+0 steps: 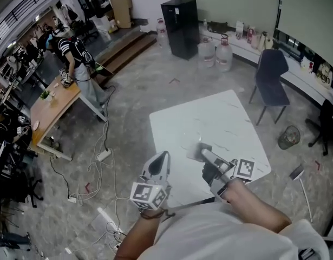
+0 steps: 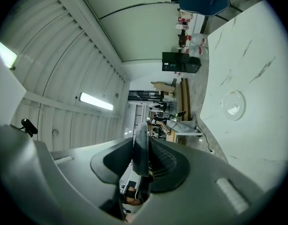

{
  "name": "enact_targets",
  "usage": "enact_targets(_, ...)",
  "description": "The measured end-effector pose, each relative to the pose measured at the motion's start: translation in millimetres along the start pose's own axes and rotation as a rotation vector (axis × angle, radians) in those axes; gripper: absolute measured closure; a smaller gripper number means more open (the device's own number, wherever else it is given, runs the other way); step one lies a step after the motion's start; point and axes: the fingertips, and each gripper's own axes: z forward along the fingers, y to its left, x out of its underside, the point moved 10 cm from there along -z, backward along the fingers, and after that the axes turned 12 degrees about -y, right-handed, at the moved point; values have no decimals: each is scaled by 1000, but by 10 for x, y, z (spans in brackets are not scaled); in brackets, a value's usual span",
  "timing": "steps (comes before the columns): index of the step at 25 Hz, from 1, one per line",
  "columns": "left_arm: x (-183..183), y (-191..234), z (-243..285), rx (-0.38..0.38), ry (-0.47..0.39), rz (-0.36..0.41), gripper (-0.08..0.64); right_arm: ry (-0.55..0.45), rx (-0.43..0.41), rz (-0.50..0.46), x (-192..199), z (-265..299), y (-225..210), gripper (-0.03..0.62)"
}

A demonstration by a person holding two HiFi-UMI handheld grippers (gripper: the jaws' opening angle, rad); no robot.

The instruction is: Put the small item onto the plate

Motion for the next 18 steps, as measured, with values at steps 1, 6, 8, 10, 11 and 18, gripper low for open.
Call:
enact_targets(1,34,18,88,-5,-2,5,555,14,-2,-7,-85,69,-45,494)
enact_targets(6,237,139,495,-22,-2,17,555,73,18,-12,-419,394,-302,495)
enact_targets(8,308,203,591,-19,-8,9,555,85,30,-6,-471,495,-401,494)
enact_targets(10,390,297,664,-15,-13,-3,555,94,51,-7,-500,595,-530,494)
enact_targets(11,435,360,703,-14,-13,-8,554,96,65,-9,-512,653,-608,494)
enact_targets(18,879,864,984,-17,31,-43,555,88,164,-24,-577,1002,-1269,495)
